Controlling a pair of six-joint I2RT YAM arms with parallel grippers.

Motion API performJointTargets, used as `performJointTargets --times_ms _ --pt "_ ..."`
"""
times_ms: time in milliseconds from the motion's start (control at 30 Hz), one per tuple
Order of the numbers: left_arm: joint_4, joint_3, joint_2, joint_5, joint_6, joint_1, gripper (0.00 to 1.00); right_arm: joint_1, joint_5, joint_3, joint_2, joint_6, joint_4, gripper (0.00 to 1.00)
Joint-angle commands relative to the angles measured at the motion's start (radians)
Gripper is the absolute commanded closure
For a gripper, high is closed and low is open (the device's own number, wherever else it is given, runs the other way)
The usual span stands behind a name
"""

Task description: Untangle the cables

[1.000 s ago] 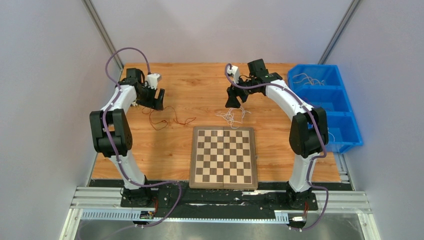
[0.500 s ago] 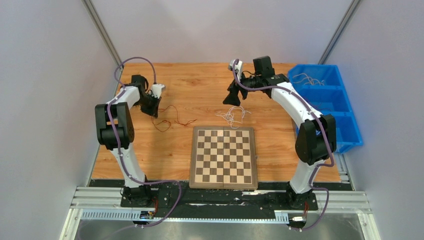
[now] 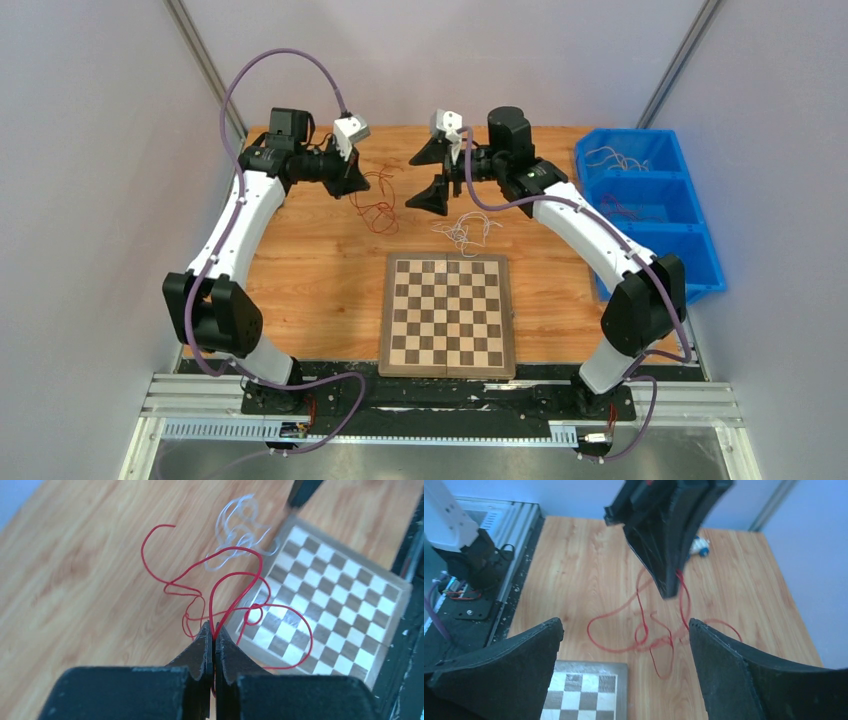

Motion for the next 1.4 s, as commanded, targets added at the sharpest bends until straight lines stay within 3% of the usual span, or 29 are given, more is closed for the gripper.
performJointTargets --times_ms 0,200,400,600,800,933,1100,1167,1233,1367 --pt "-0.019 0.078 -0.051 0.158 -0.011 -0.046 1.0 0.06 -0.047 0.009 -0.069 0.001 0.099 0.0" --pt "0.019 0.13 -0.09 0.253 -0.036 -0.102 1.0 0.098 -0.006 -0.052 -0.101 -0.074 0.098 0.05" --pt "0.061 0.125 -0.139 0.322 -0.056 -0.109 1.0 0.095 0.062 -0.101 -0.133 -0.111 0.094 0.28" --pt "0.046 0.105 -0.143 0.301 -0.047 -0.118 1.0 0.078 0.017 -0.101 -0.214 -0.109 0.089 0.3" --pt "0.03 0.093 -0.126 0.26 -0.037 -0.136 1.0 0.097 0.011 -0.073 -0.32 -0.074 0.048 0.25" --pt "-0.002 0.097 -0.123 0.265 -0.005 -0.175 1.0 0.096 0.102 -0.04 -0.287 -0.11 0.037 0.19" --pt "-0.003 0.117 -0.132 0.284 -0.006 -0.208 1.0 0.089 0.16 -0.024 -0.21 -0.21 -0.064 0.19" --pt "0.001 0.129 -0.137 0.286 -0.016 -0.21 1.0 0.089 0.167 -0.028 -0.196 -0.233 -0.094 0.26" --pt "0.01 0.135 -0.144 0.292 -0.027 -0.211 1.0 0.088 0.16 -0.04 -0.194 -0.25 -0.106 0.39" --pt "0.039 0.13 -0.158 0.306 -0.06 -0.216 1.0 0.086 0.167 -0.058 -0.209 -0.266 -0.113 0.83"
